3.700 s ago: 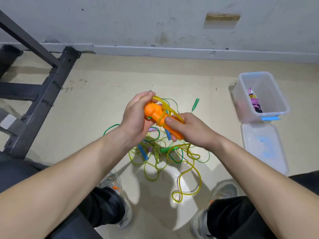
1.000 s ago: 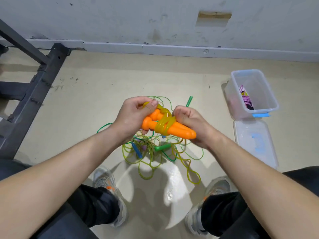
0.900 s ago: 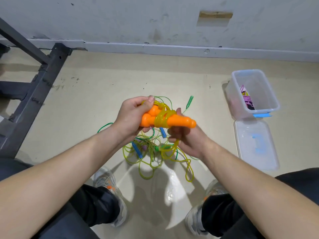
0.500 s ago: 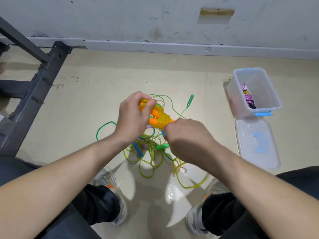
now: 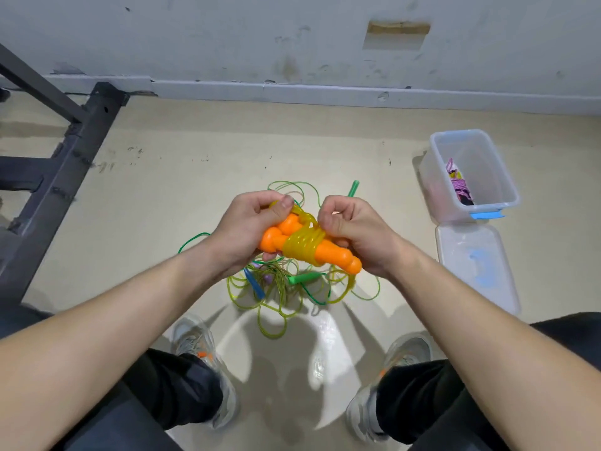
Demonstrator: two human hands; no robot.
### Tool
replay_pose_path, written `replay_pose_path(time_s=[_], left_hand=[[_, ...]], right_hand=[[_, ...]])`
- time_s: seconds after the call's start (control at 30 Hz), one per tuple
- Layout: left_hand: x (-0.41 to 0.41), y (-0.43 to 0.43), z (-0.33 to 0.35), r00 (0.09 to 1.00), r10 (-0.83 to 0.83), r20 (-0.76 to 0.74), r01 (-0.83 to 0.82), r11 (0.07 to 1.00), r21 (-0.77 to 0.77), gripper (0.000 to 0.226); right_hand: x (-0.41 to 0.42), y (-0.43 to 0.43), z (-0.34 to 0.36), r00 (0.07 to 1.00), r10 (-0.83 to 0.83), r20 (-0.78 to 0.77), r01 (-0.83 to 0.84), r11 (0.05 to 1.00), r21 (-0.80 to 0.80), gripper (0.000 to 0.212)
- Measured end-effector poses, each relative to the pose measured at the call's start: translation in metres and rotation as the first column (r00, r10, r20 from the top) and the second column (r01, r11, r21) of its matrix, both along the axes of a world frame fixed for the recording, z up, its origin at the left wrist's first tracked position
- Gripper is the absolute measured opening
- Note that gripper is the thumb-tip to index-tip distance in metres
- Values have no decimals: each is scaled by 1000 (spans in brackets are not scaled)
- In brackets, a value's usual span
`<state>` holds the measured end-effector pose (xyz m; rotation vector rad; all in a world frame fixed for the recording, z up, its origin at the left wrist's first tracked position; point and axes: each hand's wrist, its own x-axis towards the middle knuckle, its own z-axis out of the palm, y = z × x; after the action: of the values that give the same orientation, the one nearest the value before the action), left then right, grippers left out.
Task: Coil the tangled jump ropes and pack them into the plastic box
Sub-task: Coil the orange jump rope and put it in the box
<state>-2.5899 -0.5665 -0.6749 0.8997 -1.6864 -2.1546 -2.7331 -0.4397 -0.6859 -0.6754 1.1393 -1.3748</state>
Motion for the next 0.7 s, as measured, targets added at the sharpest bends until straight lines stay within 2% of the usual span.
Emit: replay_pose_path(time_s=[0.07,0.13,0.2,0.27,0.33,0.37,0.4,0.43,0.5,0.53,0.6,0.67,0.7], left_hand=[[-1,2,-2,999,38,-17,-37,996,77,29],[-5,3,-3,990,139,-7,-137,983,125,25],[-7,0,-7,964,265,23,-266,958,108,24],[-8,-7,-11,936,347,58,-346,938,-29,24],[-7,-10,-18,914,401,64,-375,893,-250,19],[-6,-10,-22,901,428,64,-369,837,-405,15],[-4,-9,-25,895,441,66,-336,763,-552,11],[-4,-7,-27,898,434,76,-285,704,-650,9],[-4,-2,-32,917,385,109,-192,663,-723,8],[-4,-1,-35,924,364,117,-166,658,-735,8],[-5,1,-39,935,332,126,-116,621,-775,9],[-4,3,-39,941,312,131,-87,596,-798,6],[-4,3,-37,945,301,127,-87,606,-790,5]], right_hand=[[10,-1,-4,991,-111,77,108,993,50,42],[20,0,-11,963,-244,115,220,958,184,37],[33,2,-22,938,-333,95,293,909,295,26],[48,3,-31,937,-344,-66,345,875,340,24],[61,5,-32,876,-210,-434,367,874,318,27],[66,5,-28,780,-63,-622,327,889,320,24],[71,4,-22,641,125,-758,253,897,362,17],[73,2,-14,494,289,-820,188,885,425,12],[66,1,5,258,497,-829,119,835,538,11],[60,2,16,147,535,-832,108,827,551,10],[47,4,35,-56,494,-868,100,868,487,9],[37,4,47,-158,375,-913,101,926,363,12],[30,3,49,-170,350,-921,82,937,341,17]])
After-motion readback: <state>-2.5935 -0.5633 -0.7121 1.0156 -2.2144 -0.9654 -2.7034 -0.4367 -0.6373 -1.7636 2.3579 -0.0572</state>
